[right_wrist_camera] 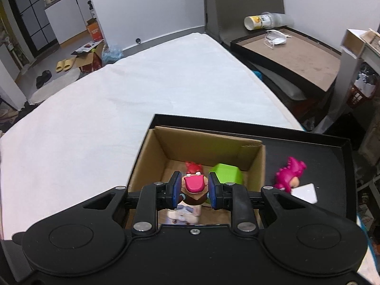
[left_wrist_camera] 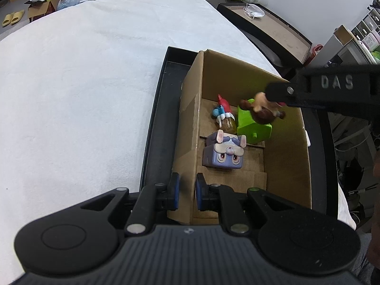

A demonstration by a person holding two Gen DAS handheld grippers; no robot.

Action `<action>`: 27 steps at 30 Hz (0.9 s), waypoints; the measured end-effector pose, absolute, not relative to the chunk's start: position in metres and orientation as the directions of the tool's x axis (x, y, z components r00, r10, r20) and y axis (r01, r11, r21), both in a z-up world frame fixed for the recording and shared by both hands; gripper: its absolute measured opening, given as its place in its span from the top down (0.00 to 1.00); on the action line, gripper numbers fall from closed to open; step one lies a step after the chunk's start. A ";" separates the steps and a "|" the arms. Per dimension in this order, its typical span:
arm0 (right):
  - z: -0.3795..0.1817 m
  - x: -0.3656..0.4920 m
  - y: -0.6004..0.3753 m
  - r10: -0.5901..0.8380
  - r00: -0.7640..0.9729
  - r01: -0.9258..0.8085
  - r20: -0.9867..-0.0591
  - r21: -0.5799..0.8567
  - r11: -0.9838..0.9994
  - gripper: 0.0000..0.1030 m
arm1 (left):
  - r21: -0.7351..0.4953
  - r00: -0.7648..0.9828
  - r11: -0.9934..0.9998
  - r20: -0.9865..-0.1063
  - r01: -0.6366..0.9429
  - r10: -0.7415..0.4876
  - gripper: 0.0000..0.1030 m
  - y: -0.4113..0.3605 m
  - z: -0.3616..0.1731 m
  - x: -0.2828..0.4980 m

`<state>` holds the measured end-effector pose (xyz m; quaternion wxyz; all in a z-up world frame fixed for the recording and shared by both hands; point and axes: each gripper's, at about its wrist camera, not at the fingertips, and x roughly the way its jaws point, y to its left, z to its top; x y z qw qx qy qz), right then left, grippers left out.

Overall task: Organize rigid objects
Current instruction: 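Open the right gripper to drop the doll beside the bunny cube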

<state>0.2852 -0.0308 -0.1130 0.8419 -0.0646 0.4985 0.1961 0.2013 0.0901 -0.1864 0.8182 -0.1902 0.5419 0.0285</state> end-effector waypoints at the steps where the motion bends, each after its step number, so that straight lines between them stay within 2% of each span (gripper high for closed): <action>1: -0.112 0.285 -0.029 0.284 0.425 -0.400 -0.859 0.103 0.911 0.76 | -0.281 0.411 0.926 -0.898 -0.253 -0.160 0.88 0.090 -0.186 0.201; 7: -0.107 0.285 -0.031 0.316 0.431 -0.403 -0.845 0.133 0.905 0.74 | -0.277 0.410 0.926 -0.899 -0.255 -0.156 0.87 0.089 -0.186 0.202; 21: -0.106 0.280 -0.071 0.286 0.439 -0.351 -0.852 0.131 0.927 0.74 | -0.268 0.405 0.929 -0.902 -0.256 -0.148 0.87 0.088 -0.187 0.202; 24: -0.108 0.279 -0.082 0.270 0.438 -0.337 -0.858 0.122 0.934 0.69 | -0.266 0.405 0.929 -0.903 -0.258 -0.147 0.87 0.087 -0.187 0.201; 27: -0.110 0.277 -0.091 0.262 0.431 -0.329 -0.863 0.120 0.937 0.69 | -0.263 0.404 0.930 -0.903 -0.258 -0.143 0.87 0.087 -0.187 0.202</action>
